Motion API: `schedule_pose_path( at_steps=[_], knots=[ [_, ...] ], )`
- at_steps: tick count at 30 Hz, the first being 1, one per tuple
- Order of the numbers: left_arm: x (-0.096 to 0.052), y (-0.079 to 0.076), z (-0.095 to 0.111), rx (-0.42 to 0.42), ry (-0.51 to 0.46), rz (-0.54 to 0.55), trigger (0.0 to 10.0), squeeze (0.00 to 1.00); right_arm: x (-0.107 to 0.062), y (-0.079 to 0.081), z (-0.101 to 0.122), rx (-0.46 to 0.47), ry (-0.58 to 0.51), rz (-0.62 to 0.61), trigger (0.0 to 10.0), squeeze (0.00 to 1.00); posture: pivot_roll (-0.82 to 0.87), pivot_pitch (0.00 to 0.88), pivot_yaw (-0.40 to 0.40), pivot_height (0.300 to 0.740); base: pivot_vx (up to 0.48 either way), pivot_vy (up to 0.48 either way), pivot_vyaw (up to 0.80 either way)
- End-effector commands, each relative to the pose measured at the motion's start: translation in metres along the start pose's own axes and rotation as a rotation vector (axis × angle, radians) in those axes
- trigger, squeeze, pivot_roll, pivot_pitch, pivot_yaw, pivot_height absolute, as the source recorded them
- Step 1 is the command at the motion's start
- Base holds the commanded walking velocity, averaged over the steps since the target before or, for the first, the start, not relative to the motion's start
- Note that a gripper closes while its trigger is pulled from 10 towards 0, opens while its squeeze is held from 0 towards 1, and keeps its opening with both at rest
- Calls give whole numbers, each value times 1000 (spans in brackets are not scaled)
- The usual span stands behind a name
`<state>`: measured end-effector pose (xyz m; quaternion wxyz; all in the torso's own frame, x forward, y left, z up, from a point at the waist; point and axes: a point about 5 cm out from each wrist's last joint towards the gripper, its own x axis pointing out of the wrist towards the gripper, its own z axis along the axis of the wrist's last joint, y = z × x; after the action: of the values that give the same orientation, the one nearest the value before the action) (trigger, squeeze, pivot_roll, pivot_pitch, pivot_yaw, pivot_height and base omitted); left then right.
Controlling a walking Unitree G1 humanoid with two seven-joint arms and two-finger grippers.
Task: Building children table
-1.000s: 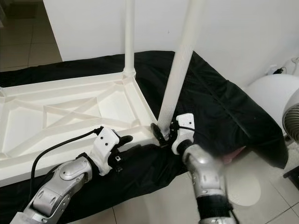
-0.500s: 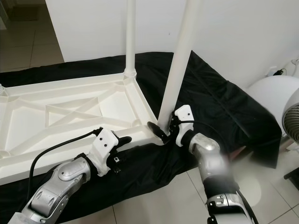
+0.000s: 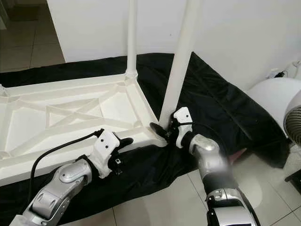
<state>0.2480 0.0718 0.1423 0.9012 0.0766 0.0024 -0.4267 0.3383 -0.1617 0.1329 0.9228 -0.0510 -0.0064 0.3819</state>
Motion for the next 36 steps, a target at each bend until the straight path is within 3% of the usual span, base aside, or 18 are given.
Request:
schedule_pose_path(
  at_steps=[1, 7, 16, 18, 22, 30, 36],
  knots=[
    [0, -2, -2, 2, 9, -12, 10000, 0, -7, 2, -16, 74, 52, -10, 10000, 0, -2, 47, -62, 740, 0, 0, 0],
    [2, -3, -2, 1, 6, -19, 10000, 0, -8, -3, -11, 120, 3, -71, 10000, 0, -13, 49, -56, 740, 0, 0, 0],
    [3, -5, -3, -4, 6, -30, 10000, 0, -5, 4, -18, 87, 61, -286, 10000, 0, -21, 52, -46, 740, 0, 0, 0],
    [2, -5, -3, -4, 8, -36, 10000, 0, -3, 12, -20, 135, 55, -457, 10000, 0, -23, 52, -40, 740, 0, 0, 0],
    [2, -5, -3, -4, 9, -40, 10000, 0, -1, 19, -21, 191, 50, -566, 10000, 0, -25, 53, -38, 740, 0, 0, 0],
    [5, -8, -3, -7, 6, -51, 10000, 0, 7, 61, -19, 264, 57, -842, 10000, 0, -18, 44, -44, 740, 0, 0, 0],
    [4, -9, -4, -11, 8, -54, 10000, 0, 11, 66, -12, 258, 40, -824, 10000, 0, -25, 39, -37, 740, 0, 0, 0]
  ],
)
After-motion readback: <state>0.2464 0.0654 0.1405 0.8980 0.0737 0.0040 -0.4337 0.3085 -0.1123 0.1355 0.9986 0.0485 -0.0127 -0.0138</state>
